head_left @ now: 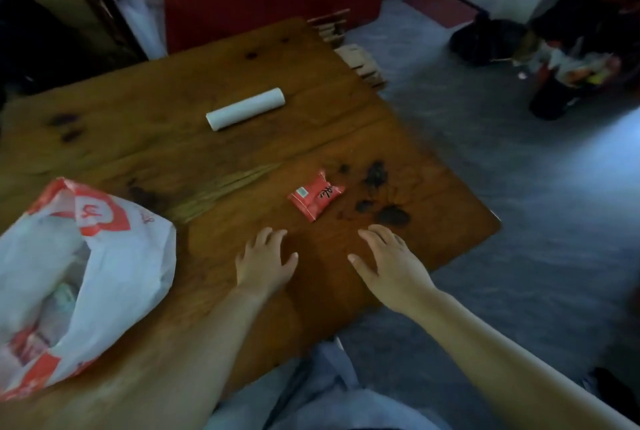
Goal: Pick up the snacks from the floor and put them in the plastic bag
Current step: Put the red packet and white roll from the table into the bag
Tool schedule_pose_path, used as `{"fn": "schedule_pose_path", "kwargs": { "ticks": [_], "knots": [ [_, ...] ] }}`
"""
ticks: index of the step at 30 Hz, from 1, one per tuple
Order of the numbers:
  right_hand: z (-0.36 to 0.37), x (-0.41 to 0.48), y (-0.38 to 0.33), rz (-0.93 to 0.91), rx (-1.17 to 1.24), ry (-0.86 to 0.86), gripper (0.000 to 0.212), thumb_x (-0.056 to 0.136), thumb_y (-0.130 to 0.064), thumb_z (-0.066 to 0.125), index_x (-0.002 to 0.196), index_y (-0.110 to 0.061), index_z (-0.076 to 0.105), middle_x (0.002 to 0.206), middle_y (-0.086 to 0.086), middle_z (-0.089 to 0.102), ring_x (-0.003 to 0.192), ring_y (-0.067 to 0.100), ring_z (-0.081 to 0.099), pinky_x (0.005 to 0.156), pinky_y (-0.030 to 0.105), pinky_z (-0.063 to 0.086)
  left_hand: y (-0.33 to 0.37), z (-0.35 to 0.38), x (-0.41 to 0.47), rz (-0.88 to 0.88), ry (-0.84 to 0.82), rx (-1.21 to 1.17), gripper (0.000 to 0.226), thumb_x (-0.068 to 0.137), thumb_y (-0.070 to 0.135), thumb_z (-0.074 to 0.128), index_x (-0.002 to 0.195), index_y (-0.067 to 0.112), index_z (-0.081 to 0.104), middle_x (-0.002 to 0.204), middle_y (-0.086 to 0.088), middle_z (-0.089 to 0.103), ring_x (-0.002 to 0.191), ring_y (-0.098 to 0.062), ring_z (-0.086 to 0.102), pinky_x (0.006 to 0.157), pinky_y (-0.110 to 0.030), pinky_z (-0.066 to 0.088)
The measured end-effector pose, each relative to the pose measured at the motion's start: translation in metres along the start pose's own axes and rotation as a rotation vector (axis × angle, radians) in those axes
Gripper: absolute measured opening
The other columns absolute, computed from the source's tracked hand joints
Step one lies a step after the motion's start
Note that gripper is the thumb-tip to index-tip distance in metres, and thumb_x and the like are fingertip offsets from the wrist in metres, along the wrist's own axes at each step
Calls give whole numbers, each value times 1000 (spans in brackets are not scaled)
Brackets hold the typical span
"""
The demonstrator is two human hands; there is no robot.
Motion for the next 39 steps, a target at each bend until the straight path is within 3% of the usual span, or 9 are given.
{"fn": "schedule_pose_path", "kwargs": {
  "ticks": [10,15,17,20,23,27,33,36,39],
  "knots": [
    [5,125,-29,-155,-149,-135,60,89,-46,48,140,-24,24,153,1,16,140,22,16,109,45,34,-25,3,76,-121,136,16,60,91,56,29,146,38,13,158,0,2,145,-25,-2,113,-59,5],
    [29,170,-42,-414,-408,-283,76,84,-45,58,143,-28,14,155,-2,-2,143,24,-7,115,47,9,-35,8,78,-138,230,15,57,87,56,22,141,41,25,157,3,16,144,-23,8,112,-57,7],
    [37,184,-40,-486,-461,-345,76,83,-46,58,143,-33,12,156,-4,-1,143,23,-7,115,47,3,-35,7,78,-151,230,14,54,88,54,25,141,42,25,157,4,17,144,-22,9,112,-56,6],
    [43,208,-36,-499,-451,-431,77,82,-52,56,142,-39,10,155,-4,6,143,21,0,116,47,6,-36,8,78,-168,213,22,54,89,55,25,141,44,21,157,5,14,144,-20,6,113,-54,4],
    [40,236,-44,-493,-430,-379,75,82,-57,52,142,-36,13,151,-3,18,139,20,15,113,47,17,-37,8,79,-191,200,12,54,89,57,24,141,45,21,157,5,14,144,-19,4,113,-53,3],
    [25,283,-60,-460,-446,-208,64,83,-62,45,138,-35,26,145,1,28,133,23,26,111,52,17,-34,6,79,-197,215,18,52,88,53,34,139,43,31,155,2,22,143,-20,11,112,-54,7],
    [25,307,-60,-502,-380,-143,58,84,-60,46,134,-33,33,143,3,28,129,24,30,105,47,24,-33,4,79,-179,226,16,51,89,53,33,138,40,35,153,0,27,142,-21,14,111,-56,13],
    [25,306,-49,-507,-349,-121,58,84,-58,47,133,-30,36,143,5,31,127,27,34,103,50,26,-36,4,83,-198,207,18,52,90,56,26,140,44,26,153,1,27,140,-21,13,111,-54,12],
    [20,312,-38,-436,-309,-89,56,84,-56,48,132,-30,38,142,6,31,126,28,34,102,53,27,-35,-19,110,-193,216,66,52,89,53,31,140,43,27,147,-2,38,135,-27,31,106,-56,23]
  ]
}}
Point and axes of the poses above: each hand's wrist, its own x-axis towards the middle knuckle, its own z-axis out of the palm, y = z × x, the point moved 7 cm from there along x, towards the middle knuckle
